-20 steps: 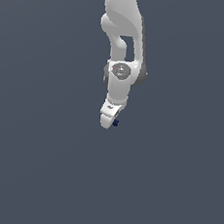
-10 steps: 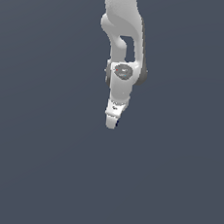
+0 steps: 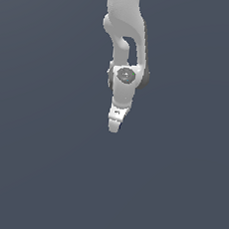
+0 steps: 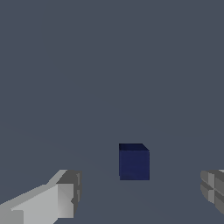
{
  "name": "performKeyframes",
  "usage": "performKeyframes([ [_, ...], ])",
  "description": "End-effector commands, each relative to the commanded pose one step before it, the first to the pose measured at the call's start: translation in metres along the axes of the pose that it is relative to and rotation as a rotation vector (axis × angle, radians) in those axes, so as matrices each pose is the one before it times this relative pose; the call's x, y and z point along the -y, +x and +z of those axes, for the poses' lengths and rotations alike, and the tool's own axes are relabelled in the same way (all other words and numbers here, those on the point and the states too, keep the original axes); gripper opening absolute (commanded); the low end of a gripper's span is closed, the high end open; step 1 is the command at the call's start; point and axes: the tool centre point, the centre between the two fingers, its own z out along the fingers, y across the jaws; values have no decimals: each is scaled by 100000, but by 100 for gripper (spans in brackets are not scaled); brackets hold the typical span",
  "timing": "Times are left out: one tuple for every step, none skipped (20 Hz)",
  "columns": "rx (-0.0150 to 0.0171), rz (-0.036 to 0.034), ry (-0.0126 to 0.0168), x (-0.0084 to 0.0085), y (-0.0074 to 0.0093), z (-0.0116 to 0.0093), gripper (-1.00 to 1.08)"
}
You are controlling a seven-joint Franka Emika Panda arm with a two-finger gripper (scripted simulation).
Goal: Pick up the object and move it to a goal position.
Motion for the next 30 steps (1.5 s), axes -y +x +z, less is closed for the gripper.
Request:
performKeyframes([
  [16, -163, 86, 74, 11, 911, 100],
  [-3, -69, 0, 16, 4, 474, 100],
  [0, 0, 0, 2, -30, 513, 100],
  [-3, -98, -4, 15, 21, 466, 100],
  [1, -69, -6, 8, 11, 408, 100],
  [0, 0, 0, -5, -20, 355, 100],
  [7, -68, -12, 6, 17, 294, 100],
  [0, 0, 0, -6, -13, 244, 100],
  [0, 0, 0, -5, -10, 190, 100],
  [0, 0, 0, -4, -7, 135, 100],
  [15, -65, -18, 8, 28, 75, 100],
  [0, 0, 0, -1, -1, 27, 100],
  [0, 0, 0, 0, 0, 0, -100],
  [0, 0, 0, 0, 0, 0, -100],
  [0, 0, 0, 0, 0, 0, -100],
  [0, 0, 0, 0, 0, 0, -100],
  [0, 0, 0, 0, 0, 0, -100],
  [0, 0, 0, 0, 0, 0, -100],
  [0, 0, 0, 0, 0, 0, -100],
  [0, 0, 0, 0, 0, 0, -100],
  [0, 0, 0, 0, 0, 0, -100],
  [0, 0, 0, 0, 0, 0, -100],
  [1, 41, -55, -25, -19, -28, -100],
  [0, 0, 0, 10, 12, -22, -100],
  [0, 0, 0, 31, 37, -66, -100],
  [0, 0, 0, 51, 62, -111, -100],
  [0, 0, 0, 72, 87, -155, -100],
  [0, 0, 0, 92, 113, -199, -100],
  [62, -30, -2, 118, 154, -235, -100],
  [0, 0, 0, 133, 163, -289, -100],
])
